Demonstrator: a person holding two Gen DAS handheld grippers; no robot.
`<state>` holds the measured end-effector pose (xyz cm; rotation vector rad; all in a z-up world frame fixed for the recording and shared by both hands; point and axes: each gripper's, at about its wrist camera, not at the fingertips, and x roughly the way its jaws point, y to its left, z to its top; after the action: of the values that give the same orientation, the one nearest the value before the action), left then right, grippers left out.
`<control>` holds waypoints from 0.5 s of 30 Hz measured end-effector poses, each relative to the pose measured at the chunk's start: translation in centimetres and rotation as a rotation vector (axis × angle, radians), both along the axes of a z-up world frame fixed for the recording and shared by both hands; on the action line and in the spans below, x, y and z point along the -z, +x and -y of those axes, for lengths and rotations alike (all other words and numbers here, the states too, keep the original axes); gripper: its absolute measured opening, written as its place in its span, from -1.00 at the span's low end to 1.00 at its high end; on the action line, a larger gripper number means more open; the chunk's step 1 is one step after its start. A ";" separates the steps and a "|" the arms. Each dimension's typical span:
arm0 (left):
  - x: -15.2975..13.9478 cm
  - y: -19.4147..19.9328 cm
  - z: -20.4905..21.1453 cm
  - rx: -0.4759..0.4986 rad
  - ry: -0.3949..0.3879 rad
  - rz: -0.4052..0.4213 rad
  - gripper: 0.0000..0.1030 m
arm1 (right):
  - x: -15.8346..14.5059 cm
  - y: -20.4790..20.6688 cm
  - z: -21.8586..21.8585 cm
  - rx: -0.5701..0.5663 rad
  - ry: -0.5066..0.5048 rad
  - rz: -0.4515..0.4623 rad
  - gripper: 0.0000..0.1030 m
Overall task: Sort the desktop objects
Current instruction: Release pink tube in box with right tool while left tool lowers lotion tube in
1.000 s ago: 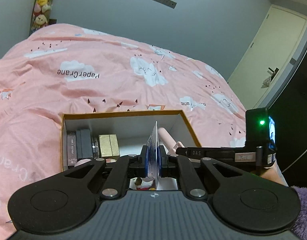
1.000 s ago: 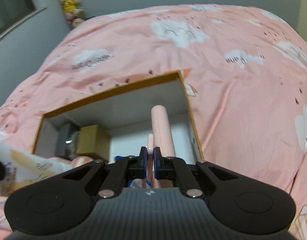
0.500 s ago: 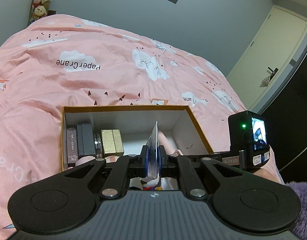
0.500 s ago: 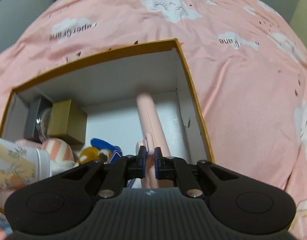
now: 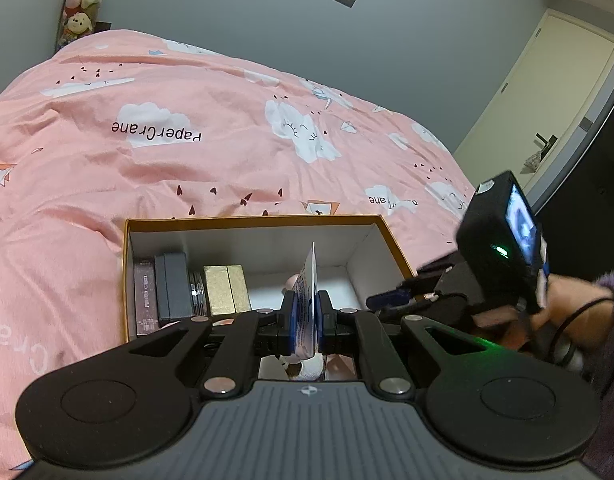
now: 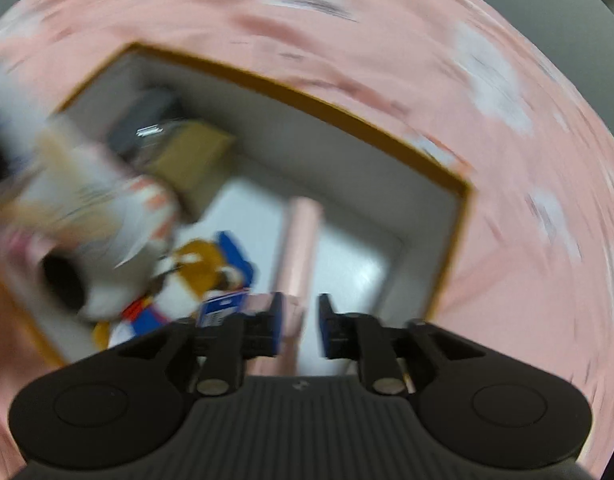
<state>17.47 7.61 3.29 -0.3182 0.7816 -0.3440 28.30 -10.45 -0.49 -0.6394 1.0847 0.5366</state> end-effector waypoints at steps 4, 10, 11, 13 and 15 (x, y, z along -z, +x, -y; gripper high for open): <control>0.0 0.3 0.1 -0.002 0.003 -0.004 -0.81 | 0.3 -1.6 -1.9 -0.325 -0.109 0.052 -0.34; 0.1 1.0 0.2 0.003 0.016 -0.011 -0.81 | 2.7 -1.6 -3.8 -0.648 -0.235 -0.053 -0.34; 0.2 1.0 0.2 0.005 0.020 -0.011 -0.81 | 3.0 -1.4 -4.0 -0.676 -0.252 -0.073 -0.34; 0.2 1.3 0.3 0.009 0.024 -0.011 -0.81 | 3.6 -1.0 -4.3 -0.712 -0.275 -0.107 -0.34; 0.3 1.6 0.3 0.009 0.021 -0.014 -0.81 | 4.2 -0.5 -4.7 -0.734 -0.291 -0.142 -0.34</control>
<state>19.07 7.34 3.00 -0.2978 0.8003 -0.3422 27.78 -5.80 -4.71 -1.2874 1.0525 1.0758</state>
